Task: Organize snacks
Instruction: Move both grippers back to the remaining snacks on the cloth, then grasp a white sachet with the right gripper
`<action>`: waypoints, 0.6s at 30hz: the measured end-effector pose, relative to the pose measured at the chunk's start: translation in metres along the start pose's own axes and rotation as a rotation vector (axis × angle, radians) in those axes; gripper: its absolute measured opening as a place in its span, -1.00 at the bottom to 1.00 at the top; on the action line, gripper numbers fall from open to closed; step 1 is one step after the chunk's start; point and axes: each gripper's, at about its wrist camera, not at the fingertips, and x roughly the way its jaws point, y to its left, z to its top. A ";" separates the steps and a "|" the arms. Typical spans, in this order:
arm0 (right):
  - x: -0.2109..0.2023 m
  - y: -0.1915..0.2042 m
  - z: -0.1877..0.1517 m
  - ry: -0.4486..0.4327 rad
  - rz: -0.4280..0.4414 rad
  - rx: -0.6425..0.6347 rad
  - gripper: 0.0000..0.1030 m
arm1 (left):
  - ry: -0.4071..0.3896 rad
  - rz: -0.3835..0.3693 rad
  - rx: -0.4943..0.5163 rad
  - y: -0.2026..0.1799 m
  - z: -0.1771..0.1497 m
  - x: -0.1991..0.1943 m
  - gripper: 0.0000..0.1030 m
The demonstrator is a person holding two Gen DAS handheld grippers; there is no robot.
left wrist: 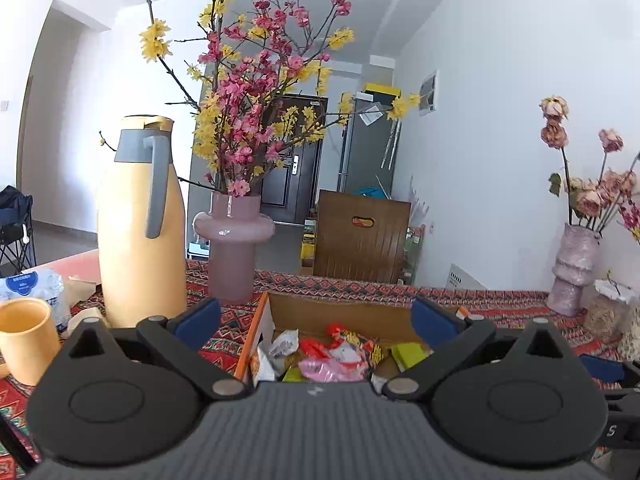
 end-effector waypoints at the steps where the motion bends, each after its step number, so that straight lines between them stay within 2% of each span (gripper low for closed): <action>1: -0.003 0.000 -0.002 0.004 -0.002 0.000 1.00 | 0.004 0.000 0.005 0.001 -0.001 -0.002 1.00; 11: -0.028 -0.018 -0.041 0.093 -0.025 0.005 1.00 | 0.091 0.041 0.051 0.023 -0.036 -0.012 1.00; 18: -0.020 -0.033 -0.067 0.144 -0.057 0.055 1.00 | 0.111 0.062 0.065 0.029 -0.072 0.000 1.00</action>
